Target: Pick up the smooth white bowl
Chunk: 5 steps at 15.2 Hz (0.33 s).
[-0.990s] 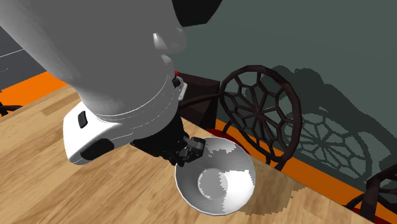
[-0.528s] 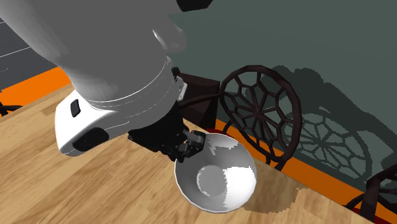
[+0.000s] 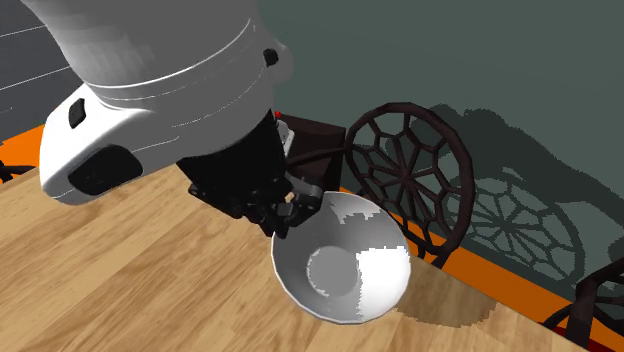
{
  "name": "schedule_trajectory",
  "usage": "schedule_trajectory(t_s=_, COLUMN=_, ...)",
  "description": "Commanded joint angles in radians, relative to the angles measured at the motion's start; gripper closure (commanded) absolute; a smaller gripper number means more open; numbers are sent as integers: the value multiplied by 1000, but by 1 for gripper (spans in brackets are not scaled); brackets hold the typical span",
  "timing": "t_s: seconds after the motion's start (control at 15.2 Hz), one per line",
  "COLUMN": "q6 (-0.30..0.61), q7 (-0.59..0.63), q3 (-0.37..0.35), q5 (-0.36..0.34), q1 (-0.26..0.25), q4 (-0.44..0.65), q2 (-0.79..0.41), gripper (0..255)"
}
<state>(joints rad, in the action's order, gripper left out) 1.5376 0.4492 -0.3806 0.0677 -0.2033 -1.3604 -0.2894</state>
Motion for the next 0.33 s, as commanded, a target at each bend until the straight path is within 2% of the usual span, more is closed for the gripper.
schedule_trajectory(t_s=0.0, q6=-33, q7=6, q3=-1, q5=-3, q1=-4, q4=42, q2=-9, gripper=255)
schedule_trajectory(t_s=0.26, q6=-66, q7=12, q3=-2, q5=-6, q1=-7, q4=85, q2=-19, gripper=255)
